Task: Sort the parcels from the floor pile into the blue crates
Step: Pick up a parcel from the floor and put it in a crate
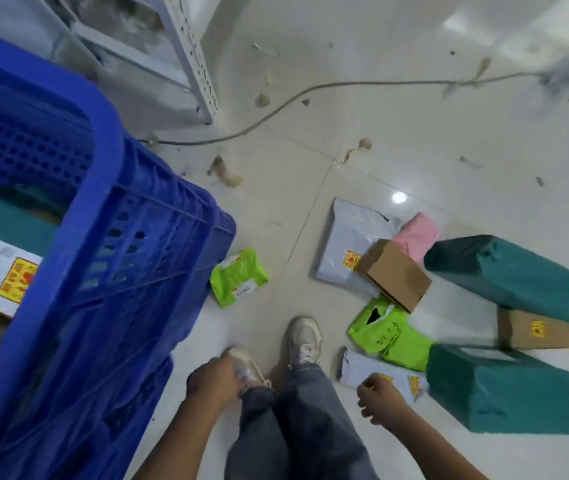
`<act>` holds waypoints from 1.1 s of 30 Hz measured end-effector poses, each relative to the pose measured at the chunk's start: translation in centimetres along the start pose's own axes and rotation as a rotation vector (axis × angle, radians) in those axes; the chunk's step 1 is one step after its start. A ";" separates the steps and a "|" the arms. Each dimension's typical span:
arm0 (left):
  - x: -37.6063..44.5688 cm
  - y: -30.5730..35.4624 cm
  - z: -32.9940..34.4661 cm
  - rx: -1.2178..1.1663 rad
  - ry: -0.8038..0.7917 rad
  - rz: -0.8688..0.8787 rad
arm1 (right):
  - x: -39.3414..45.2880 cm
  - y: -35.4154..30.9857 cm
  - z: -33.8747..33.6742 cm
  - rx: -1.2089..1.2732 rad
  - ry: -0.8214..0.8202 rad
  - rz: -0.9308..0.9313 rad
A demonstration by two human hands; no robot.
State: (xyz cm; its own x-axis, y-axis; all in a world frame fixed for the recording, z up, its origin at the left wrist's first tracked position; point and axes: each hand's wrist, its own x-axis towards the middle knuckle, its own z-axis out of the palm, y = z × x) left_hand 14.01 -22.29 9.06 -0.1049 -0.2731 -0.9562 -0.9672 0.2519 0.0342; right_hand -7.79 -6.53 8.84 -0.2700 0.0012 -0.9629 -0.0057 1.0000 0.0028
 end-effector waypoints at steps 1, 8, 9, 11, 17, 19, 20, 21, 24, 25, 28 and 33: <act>1.1 0.5 -0.3 0.002 0.012 0.005 | 0.7 -0.4 0.1 -0.012 -0.006 -0.024; 11.3 4.4 -1.6 0.387 0.297 0.219 | 8.6 -4.8 1.8 0.011 0.028 -0.198; 13.3 4.8 -1.4 0.401 0.300 0.248 | 10.1 -5.2 2.4 -0.014 0.026 -0.205; 17.5 5.2 -1.4 0.407 0.315 0.252 | 13.4 -6.1 3.5 -0.094 -0.005 -0.228; 28.8 4.9 -0.8 0.323 0.392 0.127 | 22.6 -9.5 5.5 0.009 -0.099 -0.213; 31.3 4.6 -0.6 0.364 0.376 0.106 | 24.7 -10.4 5.6 0.078 -0.082 -0.217; 32.4 4.4 -0.5 0.381 0.378 0.105 | 25.3 -10.7 5.6 0.110 -0.077 -0.219; 33.2 4.3 -0.4 0.398 0.394 0.113 | 25.8 -10.9 5.6 0.140 -0.076 -0.213; 33.8 4.2 -0.2 0.429 0.430 0.155 | 26.0 -10.6 5.6 0.238 -0.105 -0.149; 33.4 4.2 -0.2 0.412 0.431 0.163 | 25.7 -10.3 5.6 0.273 -0.116 -0.127; 30.2 4.3 -0.2 0.295 0.498 0.226 | 23.6 -9.4 5.1 0.374 -0.151 -0.065; 21.1 5.0 -0.2 -0.378 0.716 0.377 | 17.4 -9.4 3.6 0.629 -0.405 0.054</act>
State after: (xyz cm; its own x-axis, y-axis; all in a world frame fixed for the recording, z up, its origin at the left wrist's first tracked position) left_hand 6.89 -26.93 -10.88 -0.4281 -0.7802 -0.4560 -0.8377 0.1533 0.5241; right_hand -8.94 -15.91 -8.88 0.1218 -0.0686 -0.9902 0.5822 0.8129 0.0153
